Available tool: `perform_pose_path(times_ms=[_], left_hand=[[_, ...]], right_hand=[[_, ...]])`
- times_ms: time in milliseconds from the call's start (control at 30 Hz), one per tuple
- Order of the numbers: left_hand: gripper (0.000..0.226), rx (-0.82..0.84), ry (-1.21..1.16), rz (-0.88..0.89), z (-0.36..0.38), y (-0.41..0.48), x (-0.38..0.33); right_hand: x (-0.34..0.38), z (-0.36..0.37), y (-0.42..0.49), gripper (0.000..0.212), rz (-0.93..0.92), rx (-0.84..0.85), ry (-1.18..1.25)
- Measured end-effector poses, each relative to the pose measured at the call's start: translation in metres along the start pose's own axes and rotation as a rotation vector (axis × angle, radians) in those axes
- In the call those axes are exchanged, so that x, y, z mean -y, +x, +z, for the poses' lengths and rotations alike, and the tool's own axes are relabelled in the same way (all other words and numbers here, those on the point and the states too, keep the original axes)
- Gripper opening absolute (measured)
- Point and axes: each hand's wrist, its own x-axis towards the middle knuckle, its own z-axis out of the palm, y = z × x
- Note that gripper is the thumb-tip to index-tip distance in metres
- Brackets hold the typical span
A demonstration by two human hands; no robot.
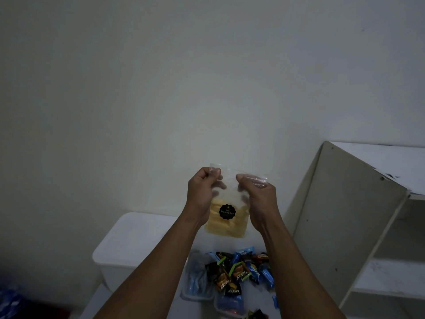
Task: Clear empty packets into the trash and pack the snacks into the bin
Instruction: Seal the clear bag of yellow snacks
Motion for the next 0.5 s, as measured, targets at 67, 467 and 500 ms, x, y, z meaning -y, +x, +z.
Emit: perform_pose_path(times_ms=[67,467,500], left_hand=[[0.017,-0.003,0.018,0.009,0.0001,0.0002,-0.0006],[0.013,-0.059,-0.106,-0.002,0.0054,-0.0014,-0.0007],[0.014,-0.056,-0.098,-0.001,0.0053,-0.0010,-0.0009]], right_hand=[[0.0001,0.0006,-0.0007,0.010,-0.005,-0.006,0.008],[-0.0008,0.0014,0.0004,0.018,-0.040,-0.030,0.044],[-0.0004,0.0018,0.0002,0.019,-0.040,-0.026,0.050]])
